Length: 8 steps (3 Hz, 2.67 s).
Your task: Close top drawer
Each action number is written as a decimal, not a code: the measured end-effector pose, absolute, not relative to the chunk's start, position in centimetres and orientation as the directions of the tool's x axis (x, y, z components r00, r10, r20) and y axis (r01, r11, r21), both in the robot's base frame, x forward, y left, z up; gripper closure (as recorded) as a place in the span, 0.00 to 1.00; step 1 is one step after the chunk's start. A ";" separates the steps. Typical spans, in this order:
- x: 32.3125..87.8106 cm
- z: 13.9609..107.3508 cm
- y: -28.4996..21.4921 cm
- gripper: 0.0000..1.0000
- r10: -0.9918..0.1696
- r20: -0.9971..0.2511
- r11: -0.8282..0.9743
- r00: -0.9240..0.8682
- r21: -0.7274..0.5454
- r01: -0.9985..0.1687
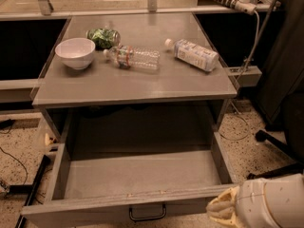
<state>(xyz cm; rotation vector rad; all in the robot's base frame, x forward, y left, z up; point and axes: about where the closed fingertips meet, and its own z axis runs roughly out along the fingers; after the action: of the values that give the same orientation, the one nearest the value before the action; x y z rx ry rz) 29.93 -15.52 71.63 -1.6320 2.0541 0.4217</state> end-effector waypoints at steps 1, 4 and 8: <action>29.9 68.5 -14.0 1.00 -0.807 -0.559 0.253 -0.193 -0.030 -0.967; 30.0 68.5 -14.1 0.34 -0.807 -0.557 0.256 -0.194 -0.035 -0.966; 36.0 67.7 -11.9 0.19 -0.805 -0.580 0.211 -0.123 -0.088 -0.973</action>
Offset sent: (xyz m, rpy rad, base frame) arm -0.0006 0.0128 -0.0262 0.0197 0.0173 -0.0086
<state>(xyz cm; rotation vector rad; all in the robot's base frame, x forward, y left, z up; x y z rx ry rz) 35.98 -11.88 67.70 -1.6416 1.9787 0.4304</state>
